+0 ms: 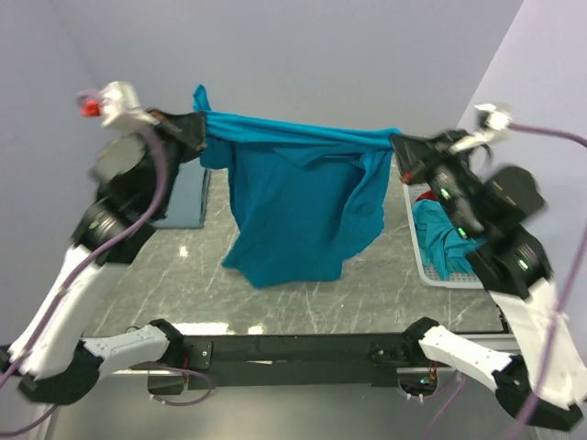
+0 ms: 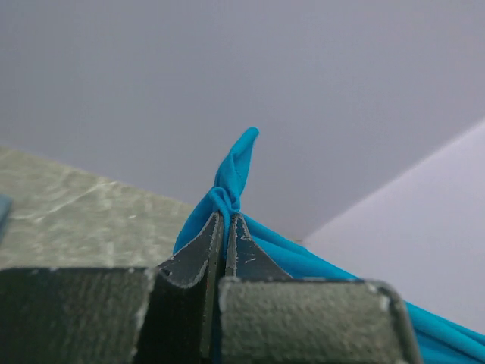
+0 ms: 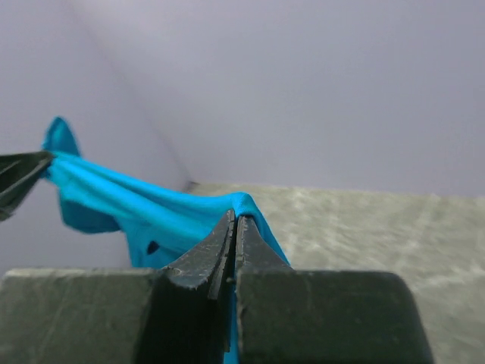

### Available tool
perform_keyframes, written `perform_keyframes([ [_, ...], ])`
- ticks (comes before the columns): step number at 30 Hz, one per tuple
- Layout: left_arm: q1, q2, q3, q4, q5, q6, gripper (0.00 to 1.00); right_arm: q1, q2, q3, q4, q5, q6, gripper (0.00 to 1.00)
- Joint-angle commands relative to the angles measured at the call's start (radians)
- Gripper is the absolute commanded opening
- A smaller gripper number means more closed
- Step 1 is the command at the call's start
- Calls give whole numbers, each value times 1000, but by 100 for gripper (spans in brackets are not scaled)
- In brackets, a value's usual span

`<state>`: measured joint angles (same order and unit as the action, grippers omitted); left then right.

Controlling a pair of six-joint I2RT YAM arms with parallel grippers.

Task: Fold and stack the t-shirts
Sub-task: Flatten the tshirt out

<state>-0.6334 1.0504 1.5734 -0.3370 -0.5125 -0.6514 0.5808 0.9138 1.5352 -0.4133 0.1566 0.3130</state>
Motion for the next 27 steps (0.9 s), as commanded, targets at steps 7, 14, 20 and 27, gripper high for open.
perform_keyframes([
  [7, 385, 370, 176, 59, 388, 19, 0, -312, 372, 173, 148, -224, -23, 0],
  [14, 397, 628, 741, -37, 417, 105, 6, -334, 622, 777, 31, -302, -69, 0],
  [20, 402, 423, 438, 136, 365, 82, 13, -334, 521, 578, 63, -316, -59, 0],
  [27, 402, 197, -50, 193, 397, 55, 1, -314, 158, -154, 194, -379, 66, 0],
])
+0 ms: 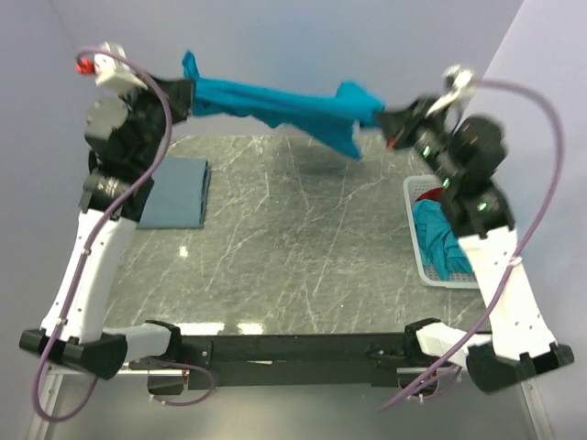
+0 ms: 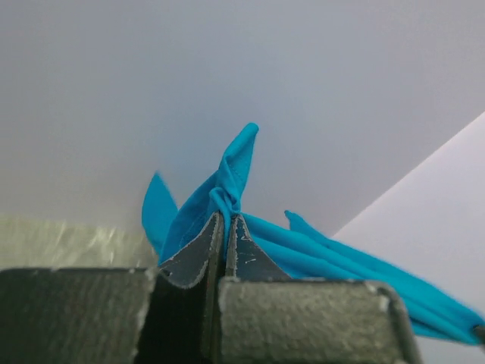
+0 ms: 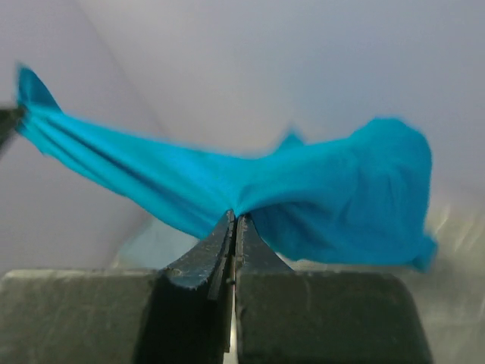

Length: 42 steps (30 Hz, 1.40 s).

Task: Fold and stack the t-shirts
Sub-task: Flatten the tshirt out

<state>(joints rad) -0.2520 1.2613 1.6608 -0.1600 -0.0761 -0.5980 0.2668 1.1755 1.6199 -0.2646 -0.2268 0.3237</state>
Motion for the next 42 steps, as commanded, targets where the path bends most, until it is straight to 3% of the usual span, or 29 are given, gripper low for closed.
perform_keyframes([
  [1, 20, -35, -247, 1, -31, -38, 1, 6, -137, -312, 36, 10, 67, 0],
  [3, 20, -114, -385, 3, -16, -84, 1, 40, -197, -498, 4, 36, 89, 0],
  [4, 20, -144, -541, 10, -8, -133, 1, 52, -252, -553, -36, 47, 92, 0],
  [7, 20, -270, -825, -10, -17, -241, 1, 110, -342, -747, -135, 76, 92, 0],
  [11, 17, -428, -1077, -114, -22, -322, 13, 140, -419, -972, -245, 28, 136, 6],
  [13, 17, -476, -1185, -174, 7, -382, 27, 144, -461, -1040, -246, -26, 158, 19],
  [14, 17, -520, -1211, -191, 22, -400, 42, 144, -473, -1089, -248, -64, 169, 40],
  [15, 16, -542, -1234, -205, 39, -422, 59, 144, -491, -1103, -251, -62, 176, 49],
  [16, 16, -565, -1262, -213, 45, -445, 83, 143, -496, -1111, -265, -52, 182, 53],
  [17, 16, -609, -1266, -219, 51, -448, 99, 143, -502, -1108, -269, -24, 184, 65],
  [18, 16, -629, -1267, -219, 55, -448, 99, 144, -507, -1100, -272, -7, 183, 71],
  [22, 17, -688, -1216, -200, 16, -421, 99, 144, -498, -999, -271, 95, 183, 73],
  [28, 16, -571, -1112, -151, 65, -379, 99, 144, -459, -899, -248, 302, 207, 74],
  [34, -16, -344, -965, -11, 79, -304, 99, 143, -387, -907, -197, 311, 255, 74],
  [42, -53, 191, -612, 25, 36, -232, 100, 140, -228, -959, -174, 316, 287, 75],
])
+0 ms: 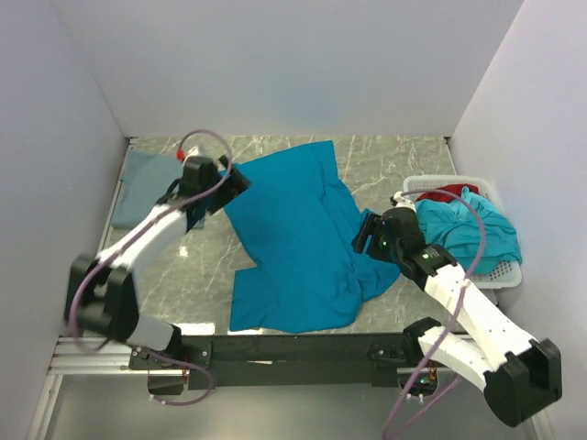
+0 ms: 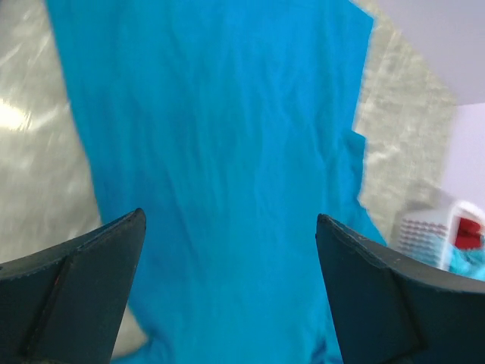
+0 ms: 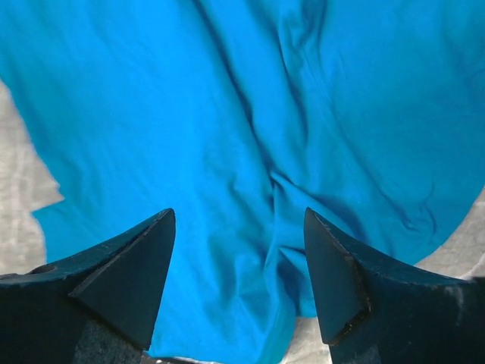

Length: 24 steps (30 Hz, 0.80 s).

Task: Fold and stack the t-shirts
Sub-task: Flatten the tshirt out

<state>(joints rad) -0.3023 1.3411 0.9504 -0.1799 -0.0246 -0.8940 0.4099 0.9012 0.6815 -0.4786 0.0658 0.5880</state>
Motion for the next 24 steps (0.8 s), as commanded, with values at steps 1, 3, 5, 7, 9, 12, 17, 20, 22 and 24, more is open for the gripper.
perform_keyframes([
  [1, -4, 207, 191, 33, -18, 85, 99, -2, 57, -39, 67, 14, 18, 75],
  [3, -8, 300, 326, -24, -34, 119, 99, -5, 85, -94, 145, -17, 16, 77],
  [5, -6, 424, 410, -76, -61, 132, 100, -13, 123, -118, 176, -23, 22, 78],
  [7, -6, 513, 491, -125, -75, 148, 99, -23, 154, -129, 192, -26, 32, 78],
  [9, -6, 555, 525, -136, -60, 158, 100, -34, 206, -128, 201, -24, 26, 79],
  [12, -6, 618, 535, -150, -8, 159, 99, -52, 294, -99, 193, -14, 15, 79],
  [17, -6, 639, 461, -138, 15, 138, 99, -74, 441, -34, 184, -35, 6, 80],
  [20, -6, 626, 386, -127, 51, 135, 100, -86, 517, 27, 173, -41, -8, 81],
  [22, -11, 584, 288, -98, 110, 119, 99, -94, 556, 76, 167, -41, -19, 81],
  [24, -18, 544, 169, -40, 170, 99, 99, -108, 617, 133, 158, -54, -30, 82],
])
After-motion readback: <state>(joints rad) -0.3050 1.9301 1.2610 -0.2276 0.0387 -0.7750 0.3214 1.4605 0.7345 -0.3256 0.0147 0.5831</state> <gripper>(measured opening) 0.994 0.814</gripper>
